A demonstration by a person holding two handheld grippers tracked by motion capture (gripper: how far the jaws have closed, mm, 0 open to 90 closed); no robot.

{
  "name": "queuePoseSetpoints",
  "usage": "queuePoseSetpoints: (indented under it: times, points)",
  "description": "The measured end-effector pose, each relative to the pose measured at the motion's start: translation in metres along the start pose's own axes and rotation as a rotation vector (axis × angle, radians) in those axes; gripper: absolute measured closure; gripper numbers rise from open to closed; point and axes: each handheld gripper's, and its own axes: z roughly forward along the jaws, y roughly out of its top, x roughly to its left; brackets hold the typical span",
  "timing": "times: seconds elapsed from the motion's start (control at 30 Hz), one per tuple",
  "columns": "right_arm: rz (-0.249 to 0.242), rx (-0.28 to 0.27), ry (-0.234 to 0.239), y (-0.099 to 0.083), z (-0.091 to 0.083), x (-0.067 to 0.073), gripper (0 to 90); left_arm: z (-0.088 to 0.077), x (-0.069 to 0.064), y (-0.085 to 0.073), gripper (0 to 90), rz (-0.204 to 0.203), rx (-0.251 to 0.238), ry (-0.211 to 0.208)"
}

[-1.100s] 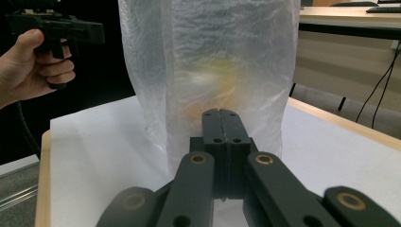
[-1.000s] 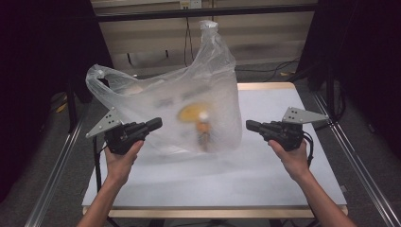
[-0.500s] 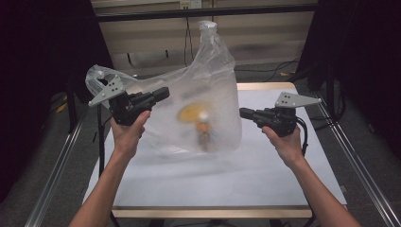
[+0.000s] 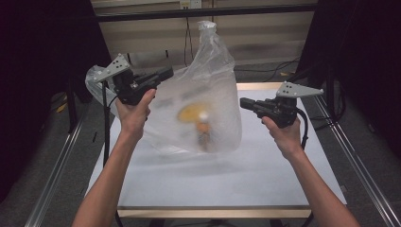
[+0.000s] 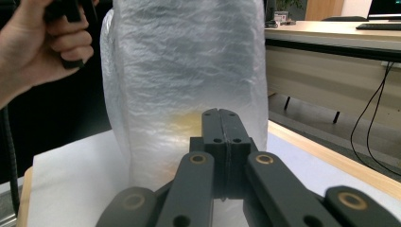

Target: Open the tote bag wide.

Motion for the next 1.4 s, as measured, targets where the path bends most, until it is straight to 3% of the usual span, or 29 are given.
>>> queuePoseSetpoints:
  times: [0.07,0.13,0.2,0.23,0.5,0.8,1.07,1.33,1.4]
  points:
    - [0.002,-0.006,0.002,0.001,0.001,-0.001,90.0,0.006,-0.001,-0.005,90.0,0.001,0.021,-0.021]
    - [-0.001,0.0,0.0,0.003,0.002,-0.001,90.0,0.012,-0.006,-0.009,90.0,0.002,0.032,-0.016]
    - [-0.01,0.003,0.0,0.005,0.002,0.0,90.0,0.018,-0.01,-0.012,90.0,0.031,0.07,-0.001]
    - [-0.011,-0.001,0.004,0.006,0.002,0.001,90.0,0.021,-0.01,-0.013,90.0,0.027,0.08,-0.014]
    - [-0.022,-0.016,0.015,0.017,-0.002,0.006,90.0,0.035,-0.024,-0.023,90.0,0.024,0.096,-0.058]
    - [-0.036,-0.032,0.055,0.03,0.004,0.023,90.0,0.051,-0.036,-0.04,90.0,0.009,0.115,-0.096]
    - [-0.026,-0.032,0.07,0.033,0.014,0.028,90.0,0.064,-0.038,-0.057,90.0,-0.001,0.143,-0.1]
    - [-0.034,-0.02,0.072,0.038,0.022,0.029,90.0,0.072,-0.04,-0.074,90.0,0.018,0.193,-0.099]
    - [-0.05,0.0,0.053,0.038,0.022,0.03,90.0,0.072,-0.036,-0.084,90.0,-0.009,0.203,-0.102]
